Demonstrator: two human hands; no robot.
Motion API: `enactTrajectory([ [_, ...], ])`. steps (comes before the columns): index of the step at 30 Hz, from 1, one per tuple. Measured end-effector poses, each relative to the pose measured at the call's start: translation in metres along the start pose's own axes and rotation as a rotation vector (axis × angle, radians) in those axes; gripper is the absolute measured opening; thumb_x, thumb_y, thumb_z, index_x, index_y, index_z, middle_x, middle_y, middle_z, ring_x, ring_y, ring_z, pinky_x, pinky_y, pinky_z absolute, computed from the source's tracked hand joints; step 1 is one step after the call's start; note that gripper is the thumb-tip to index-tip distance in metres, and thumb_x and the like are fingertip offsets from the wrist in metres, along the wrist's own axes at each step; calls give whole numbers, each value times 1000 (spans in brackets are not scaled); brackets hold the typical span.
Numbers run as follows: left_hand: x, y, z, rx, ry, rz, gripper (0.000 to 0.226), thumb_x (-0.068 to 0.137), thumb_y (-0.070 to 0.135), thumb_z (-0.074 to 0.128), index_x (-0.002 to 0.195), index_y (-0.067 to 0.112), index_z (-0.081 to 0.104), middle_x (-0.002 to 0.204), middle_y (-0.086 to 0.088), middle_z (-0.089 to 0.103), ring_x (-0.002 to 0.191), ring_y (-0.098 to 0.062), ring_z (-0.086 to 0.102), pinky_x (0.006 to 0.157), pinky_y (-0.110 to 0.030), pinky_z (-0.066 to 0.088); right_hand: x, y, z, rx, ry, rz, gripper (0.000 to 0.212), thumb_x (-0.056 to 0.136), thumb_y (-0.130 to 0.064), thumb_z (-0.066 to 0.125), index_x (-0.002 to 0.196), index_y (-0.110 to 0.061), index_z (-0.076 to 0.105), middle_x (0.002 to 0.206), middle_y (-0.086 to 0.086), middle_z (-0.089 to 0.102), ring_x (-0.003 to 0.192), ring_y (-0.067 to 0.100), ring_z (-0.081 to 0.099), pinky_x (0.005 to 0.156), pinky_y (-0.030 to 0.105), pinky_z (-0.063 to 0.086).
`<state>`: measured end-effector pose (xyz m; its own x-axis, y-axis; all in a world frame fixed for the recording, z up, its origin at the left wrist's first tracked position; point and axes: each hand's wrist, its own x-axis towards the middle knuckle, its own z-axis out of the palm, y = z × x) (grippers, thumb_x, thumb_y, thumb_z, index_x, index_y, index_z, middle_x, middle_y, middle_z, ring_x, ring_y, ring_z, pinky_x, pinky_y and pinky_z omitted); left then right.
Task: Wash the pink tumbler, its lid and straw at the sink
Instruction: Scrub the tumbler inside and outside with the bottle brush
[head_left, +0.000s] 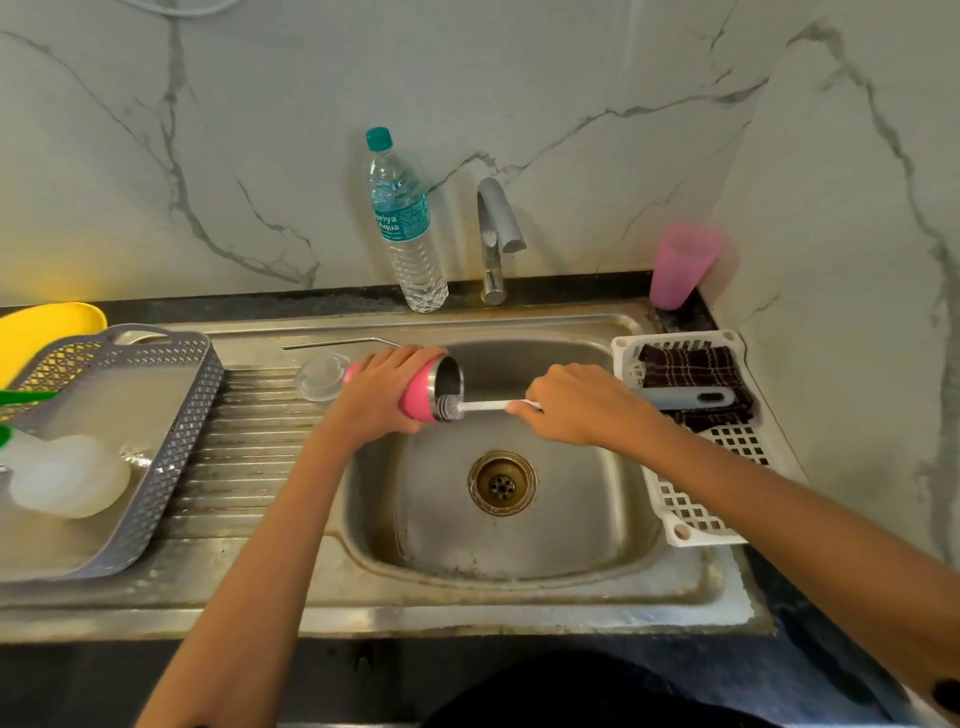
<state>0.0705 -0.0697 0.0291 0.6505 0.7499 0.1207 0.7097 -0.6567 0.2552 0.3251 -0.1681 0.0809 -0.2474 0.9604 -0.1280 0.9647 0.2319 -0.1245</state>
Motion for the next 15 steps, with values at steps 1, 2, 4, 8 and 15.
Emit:
enactTrajectory([
  [1,-1,-3,-3,-20,12,-19,101,60,34,86,146,30,33,140,0,48,127,-25,46,107,-52,37,-2,2,1,3,8,-1,52,101,-49,33,60,-18,43,59,-1,47,53,10,45,56,28,34],
  [2,-1,0,-4,-40,19,-9,101,60,35,86,146,31,33,139,0,48,127,-24,46,106,-53,38,-1,1,2,1,23,-1,52,101,-49,33,61,-18,44,58,-1,47,53,10,45,55,27,33],
  [4,5,17,-1,-61,9,53,99,61,36,84,145,32,32,139,3,47,126,-21,46,107,-49,37,8,-10,4,-19,45,-3,48,101,-48,33,69,-17,48,59,-3,45,56,13,46,54,27,31],
  [8,5,18,1,-94,16,48,100,61,34,84,146,32,31,139,2,47,127,-21,45,107,-50,38,13,-9,3,-20,43,3,48,101,-48,33,70,-16,49,60,-2,45,58,17,48,59,30,34],
  [15,9,26,2,-116,-15,67,98,61,38,83,146,32,32,140,3,46,128,-21,44,108,-47,37,12,-8,3,-89,88,-7,47,101,-48,33,73,-15,51,60,-2,42,63,19,49,61,32,37],
])
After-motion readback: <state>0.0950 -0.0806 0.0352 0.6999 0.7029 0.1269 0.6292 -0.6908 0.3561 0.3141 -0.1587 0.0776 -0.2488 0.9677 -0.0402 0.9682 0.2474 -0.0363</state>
